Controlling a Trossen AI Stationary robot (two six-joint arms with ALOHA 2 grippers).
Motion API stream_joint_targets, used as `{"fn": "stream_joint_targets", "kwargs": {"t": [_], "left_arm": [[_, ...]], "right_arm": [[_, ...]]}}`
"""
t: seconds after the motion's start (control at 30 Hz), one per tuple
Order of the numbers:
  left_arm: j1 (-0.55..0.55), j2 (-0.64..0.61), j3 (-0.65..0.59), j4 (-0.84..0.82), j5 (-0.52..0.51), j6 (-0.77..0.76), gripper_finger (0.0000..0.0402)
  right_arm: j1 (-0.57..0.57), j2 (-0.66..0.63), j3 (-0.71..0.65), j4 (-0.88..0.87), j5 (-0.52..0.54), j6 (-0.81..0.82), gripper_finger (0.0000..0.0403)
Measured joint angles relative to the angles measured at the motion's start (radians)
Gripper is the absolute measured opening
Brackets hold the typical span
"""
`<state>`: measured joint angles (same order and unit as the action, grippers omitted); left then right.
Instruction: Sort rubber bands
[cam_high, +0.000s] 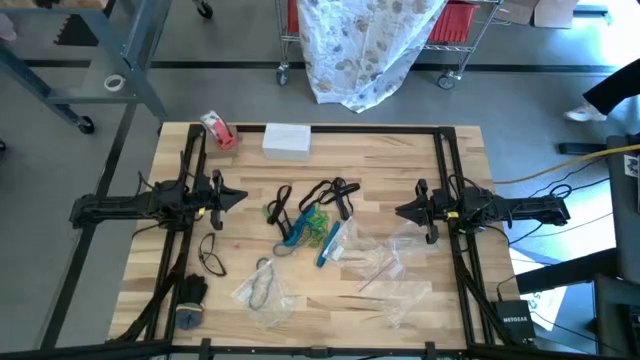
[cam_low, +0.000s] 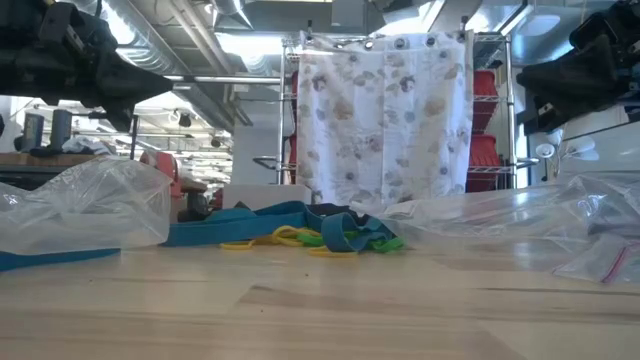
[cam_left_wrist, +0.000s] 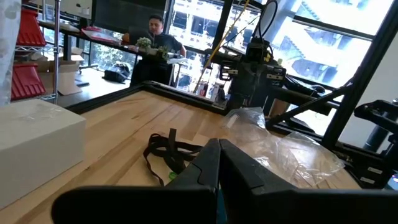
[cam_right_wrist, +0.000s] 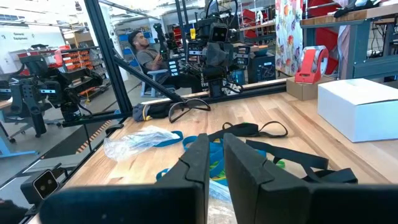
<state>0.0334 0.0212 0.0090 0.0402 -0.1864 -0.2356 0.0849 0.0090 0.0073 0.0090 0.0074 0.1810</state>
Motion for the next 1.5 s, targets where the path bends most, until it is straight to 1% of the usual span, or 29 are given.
{"fn": "stream_joint_targets", "kwargs": {"t": [1.1,1.13,1.17,1.3,1.47,1.5], "left_arm": [[0.0,0.0,0.0,0.001,0.0,-0.002,0.0],[0.0,0.0,0.0,0.007,0.0,-0.021,0.0],[0.0,0.0,0.0,0.02,0.0,-0.07,0.0],[-0.001,0.0,0.0,0.092,0.007,-0.354,0.0],[-0.001,0.0,0.0,0.136,0.022,-0.46,0.0],[-0.004,0.0,0.002,0.146,0.025,-0.462,0.0]], "right_arm": [[0.0,0.0,0.0,0.0,0.0,0.0,0.004],[0.0,0.0,0.0,0.0,0.0,0.0,0.004],[0.0,0.0,0.0,0.0,0.0,0.0,0.004],[0.0,0.0,0.0,0.0,0.0,0.0,0.004],[0.0,0.0,0.0,0.0,0.0,0.0,0.004],[0.0,0.0,0.0,0.0,0.0,0.0,0.004]]}}
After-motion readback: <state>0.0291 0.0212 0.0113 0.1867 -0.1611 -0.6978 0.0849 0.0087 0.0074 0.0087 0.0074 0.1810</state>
